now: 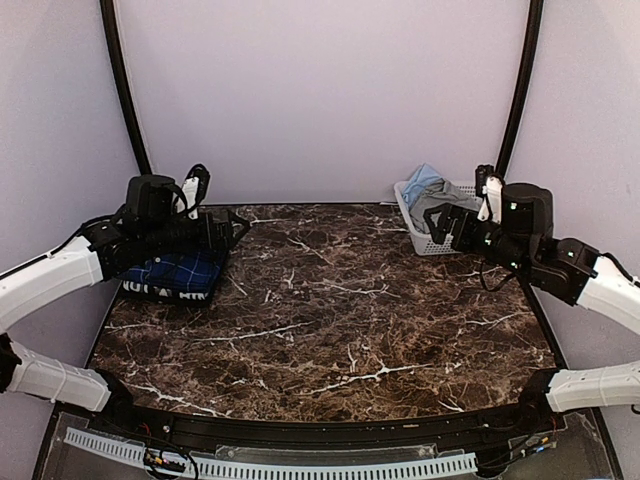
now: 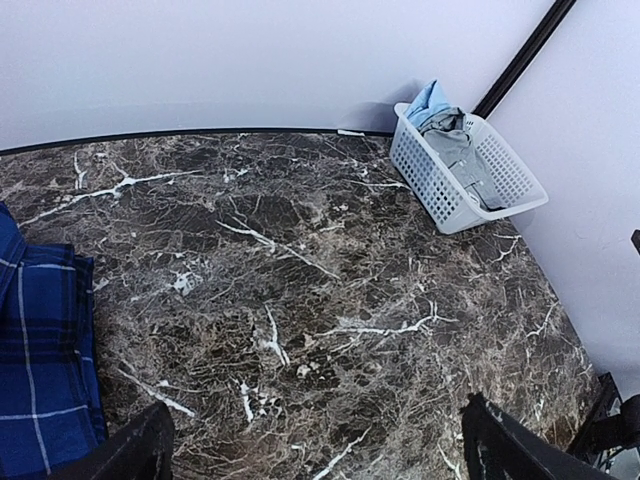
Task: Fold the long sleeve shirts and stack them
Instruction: Reset both arms
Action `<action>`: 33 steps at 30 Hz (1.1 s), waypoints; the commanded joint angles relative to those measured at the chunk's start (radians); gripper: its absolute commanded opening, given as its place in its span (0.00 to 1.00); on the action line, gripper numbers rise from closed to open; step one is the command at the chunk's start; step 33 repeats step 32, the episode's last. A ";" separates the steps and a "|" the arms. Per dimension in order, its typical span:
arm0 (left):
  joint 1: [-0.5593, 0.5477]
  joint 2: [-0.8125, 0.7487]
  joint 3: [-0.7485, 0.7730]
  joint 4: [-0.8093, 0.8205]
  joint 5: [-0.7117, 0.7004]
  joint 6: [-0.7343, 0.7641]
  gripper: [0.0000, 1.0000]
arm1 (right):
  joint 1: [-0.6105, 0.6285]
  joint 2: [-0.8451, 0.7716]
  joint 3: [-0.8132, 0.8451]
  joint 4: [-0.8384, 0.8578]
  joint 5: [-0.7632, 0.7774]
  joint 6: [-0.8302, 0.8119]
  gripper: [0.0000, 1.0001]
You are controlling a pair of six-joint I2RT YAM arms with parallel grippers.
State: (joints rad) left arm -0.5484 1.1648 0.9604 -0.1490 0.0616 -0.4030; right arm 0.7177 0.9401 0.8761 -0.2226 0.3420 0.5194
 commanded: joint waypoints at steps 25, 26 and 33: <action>-0.004 0.043 0.094 0.049 -0.030 0.084 0.99 | -0.003 0.037 0.052 -0.003 0.035 0.008 0.98; -0.004 0.042 0.095 0.049 -0.029 0.083 0.99 | -0.003 0.034 0.050 -0.003 0.032 0.005 0.98; -0.004 0.041 0.101 0.046 -0.040 0.082 0.99 | -0.004 0.022 0.045 -0.002 0.035 -0.009 0.98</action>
